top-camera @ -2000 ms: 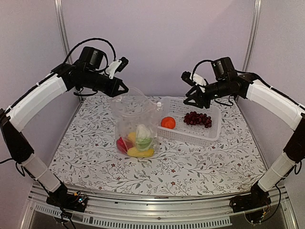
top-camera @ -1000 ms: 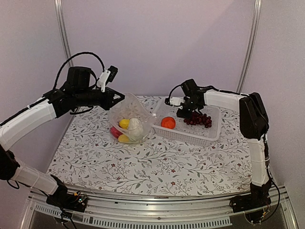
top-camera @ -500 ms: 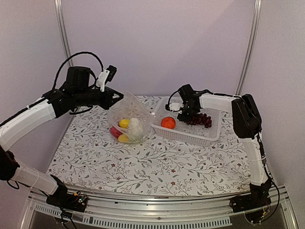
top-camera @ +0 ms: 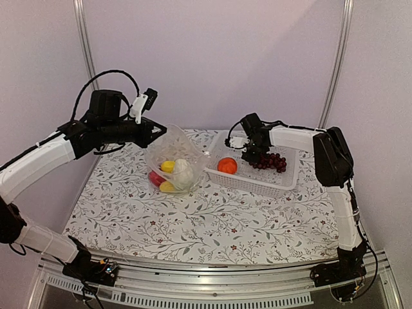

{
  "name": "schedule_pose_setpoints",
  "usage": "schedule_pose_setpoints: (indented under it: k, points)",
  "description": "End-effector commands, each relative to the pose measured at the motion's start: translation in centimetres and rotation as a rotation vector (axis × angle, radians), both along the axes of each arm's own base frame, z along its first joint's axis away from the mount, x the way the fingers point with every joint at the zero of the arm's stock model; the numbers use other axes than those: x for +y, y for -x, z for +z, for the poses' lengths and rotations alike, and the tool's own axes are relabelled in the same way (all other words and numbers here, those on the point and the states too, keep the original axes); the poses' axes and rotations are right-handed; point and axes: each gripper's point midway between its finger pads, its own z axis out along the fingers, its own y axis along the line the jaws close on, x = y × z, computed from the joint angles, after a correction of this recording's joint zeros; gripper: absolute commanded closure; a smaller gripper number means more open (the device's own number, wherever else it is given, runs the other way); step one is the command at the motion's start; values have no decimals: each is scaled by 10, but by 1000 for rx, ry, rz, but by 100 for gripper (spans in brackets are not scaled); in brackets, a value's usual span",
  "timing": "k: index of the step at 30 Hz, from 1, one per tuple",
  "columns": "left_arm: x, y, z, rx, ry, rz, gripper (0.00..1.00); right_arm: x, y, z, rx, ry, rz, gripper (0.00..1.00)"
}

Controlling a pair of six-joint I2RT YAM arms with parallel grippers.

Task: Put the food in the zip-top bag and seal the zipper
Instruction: Pick up the fake fruit from the bin, then place the fake fruit in the zipper food storage bag.

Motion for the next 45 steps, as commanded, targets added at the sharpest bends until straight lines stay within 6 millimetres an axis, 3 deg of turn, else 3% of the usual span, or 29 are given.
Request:
schedule_pose_setpoints:
  k: [1,6,13,20,27,31,36,40,45]
  points:
    - [2,-6,-2,0,10,8,100,5,13,44,-5,-82,-13,100]
    - [-6,-5,-6,17,22,-35,100,19,39,132,-28,-289,27,100]
    - [-20,0,2,59,46,-73,100,28,83,228,-52,-518,112,100]
    - [-46,8,15,124,75,-87,100,40,149,334,-101,-779,321,100]
    - [-56,10,18,203,134,-26,100,45,214,423,-166,-985,555,100]
    - [-62,11,26,233,204,-15,100,53,245,450,-98,-1079,663,100]
    - [-71,9,24,280,274,-1,100,67,265,471,-38,-1155,751,100]
    - [-79,7,19,304,291,-10,100,80,273,488,-31,-1196,805,100]
    - [-91,13,24,315,328,-38,100,103,272,491,-11,-1214,842,100]
